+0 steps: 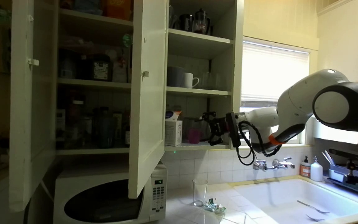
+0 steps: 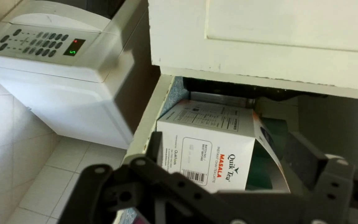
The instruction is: Put the red cup in the cupboard
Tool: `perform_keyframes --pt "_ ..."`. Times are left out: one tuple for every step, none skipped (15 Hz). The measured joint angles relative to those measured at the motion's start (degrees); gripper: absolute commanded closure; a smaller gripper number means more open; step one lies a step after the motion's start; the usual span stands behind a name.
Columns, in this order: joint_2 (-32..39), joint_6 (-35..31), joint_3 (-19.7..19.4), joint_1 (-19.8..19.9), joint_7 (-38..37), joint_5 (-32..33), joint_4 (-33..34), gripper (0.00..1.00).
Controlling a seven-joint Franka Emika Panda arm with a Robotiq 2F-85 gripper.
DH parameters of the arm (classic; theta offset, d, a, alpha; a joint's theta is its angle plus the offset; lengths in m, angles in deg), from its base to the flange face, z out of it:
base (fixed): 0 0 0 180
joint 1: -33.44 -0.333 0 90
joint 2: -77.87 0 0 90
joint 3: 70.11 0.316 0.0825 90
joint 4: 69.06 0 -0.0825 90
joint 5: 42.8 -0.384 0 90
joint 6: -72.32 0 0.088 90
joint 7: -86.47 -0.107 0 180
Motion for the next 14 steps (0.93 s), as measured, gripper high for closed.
perform_keyframes --pt "0.0 0.0 1.0 1.1 0.2 -0.9 -0.3 0.0" --pt "0.0 0.0 1.7 1.9 0.2 -1.6 -0.3 0.0" --pt "0.0 0.0 2.1 2.3 0.2 -1.8 -0.4 0.0" --pt "0.0 0.0 2.3 2.5 0.2 -1.9 -0.4 0.0" --pt "0.0 0.0 2.7 2.8 0.6 -1.8 -0.4 0.0" --pt "0.0 0.0 3.1 3.1 0.7 -1.8 -0.3 0.0" --pt "0.0 0.0 3.4 3.4 0.3 -1.8 -0.2 0.0" --pt "-0.1 0.0 3.6 3.6 -0.1 -1.6 0.1 0.0" --pt "-0.3 0.0 3.7 3.7 0.1 -1.6 -0.2 0.0" --pt "-0.6 0.1 3.8 3.8 0.2 -1.5 -1.1 0.0" --pt "-0.9 0.4 3.8 3.9 0.1 -1.0 -1.6 0.0" --pt "-1.4 1.0 3.8 3.9 0.0 -0.6 -2.4 0.0" --pt "-2.0 2.0 3.9 3.8 0.2 -0.2 -3.6 0.0" --pt "-2.7 3.2 4.0 3.8 0.2 0.1 -4.6 0.0"
